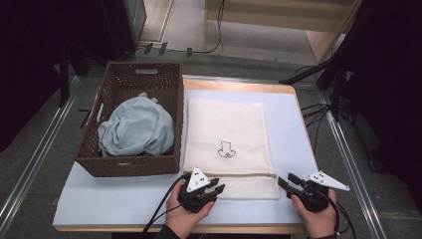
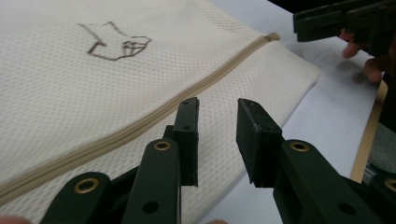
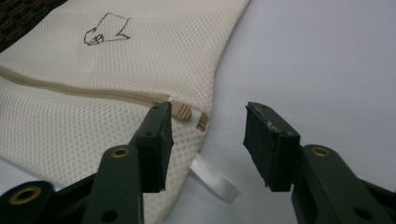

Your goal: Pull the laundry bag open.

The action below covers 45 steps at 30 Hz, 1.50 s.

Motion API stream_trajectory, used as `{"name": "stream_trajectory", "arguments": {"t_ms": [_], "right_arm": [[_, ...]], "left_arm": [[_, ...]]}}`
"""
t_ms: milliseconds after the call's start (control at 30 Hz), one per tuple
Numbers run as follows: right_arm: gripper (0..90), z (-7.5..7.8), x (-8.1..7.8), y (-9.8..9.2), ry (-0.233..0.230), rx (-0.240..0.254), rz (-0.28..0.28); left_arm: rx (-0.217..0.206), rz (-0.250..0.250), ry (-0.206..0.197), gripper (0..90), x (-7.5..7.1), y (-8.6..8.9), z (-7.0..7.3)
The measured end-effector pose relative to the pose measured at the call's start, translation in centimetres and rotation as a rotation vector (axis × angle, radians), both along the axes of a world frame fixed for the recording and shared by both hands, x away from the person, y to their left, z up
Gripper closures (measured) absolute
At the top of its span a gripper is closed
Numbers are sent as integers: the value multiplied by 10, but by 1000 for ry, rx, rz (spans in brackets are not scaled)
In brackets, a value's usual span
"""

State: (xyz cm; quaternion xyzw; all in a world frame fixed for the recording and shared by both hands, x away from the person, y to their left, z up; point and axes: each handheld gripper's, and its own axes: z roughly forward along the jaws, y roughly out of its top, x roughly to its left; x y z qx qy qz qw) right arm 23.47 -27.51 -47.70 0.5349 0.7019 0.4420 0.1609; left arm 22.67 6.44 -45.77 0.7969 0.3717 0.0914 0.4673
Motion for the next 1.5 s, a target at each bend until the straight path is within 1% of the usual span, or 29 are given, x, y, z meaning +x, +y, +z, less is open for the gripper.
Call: {"name": "stream_trajectory", "arguments": {"t_ms": [33,67,100,133,233,333,367,400,567,667,700,733,767,800,867,900,1000,1167,1300,1367,1467,1500], "right_arm": [[566,-1,0,1,13,3,5],[590,-3,0,2,20,14,14],[590,-4,1,3,26,30,20],[587,-5,1,3,29,40,19],[566,-9,2,3,23,6,14],[561,-12,4,4,45,13,22],[566,-13,5,4,59,19,24],[565,-15,5,4,68,27,42],[537,-15,5,7,73,35,38],[507,-16,5,7,67,36,46],[507,-16,5,7,67,36,46],[498,-16,5,8,68,35,54],[509,-15,5,8,74,32,58],[531,-14,5,8,88,38,67],[549,-13,4,9,109,50,81],[560,-13,3,10,104,46,85],[577,-13,3,11,115,57,84],[596,-14,1,12,116,70,59],[604,-14,0,14,111,88,55],[602,-13,-1,14,97,103,63],[587,-11,-3,15,67,130,70],[577,-10,-4,16,55,129,74]], "left_arm": [[0,0,0,704,0,0,0],[1,-13,1,711,2,-12,0],[1,-13,1,716,2,-12,0],[3,-23,8,719,5,-23,0],[10,-36,19,730,9,-37,-2],[12,-44,28,748,14,-49,-5],[16,-43,33,757,16,-53,-5],[18,-40,36,766,19,-57,-6],[29,-32,55,797,32,-79,-7],[44,-40,61,807,35,-90,-10],[44,-40,61,807,35,-90,-10],[57,-47,67,809,36,-96,-13],[65,-49,71,810,37,-98,-15],[66,-48,78,812,38,-101,-17],[85,-48,99,815,40,-104,-24],[89,-48,110,816,41,-105,-25],[97,-48,111,832,41,-105,-25],[101,-46,109,857,41,-105,-26],[107,-40,97,858,40,-106,-26],[120,-44,91,858,39,-106,-25],[126,-42,82,859,39,-107,-25],[129,-44,80,859,38,-107,-25]]}}
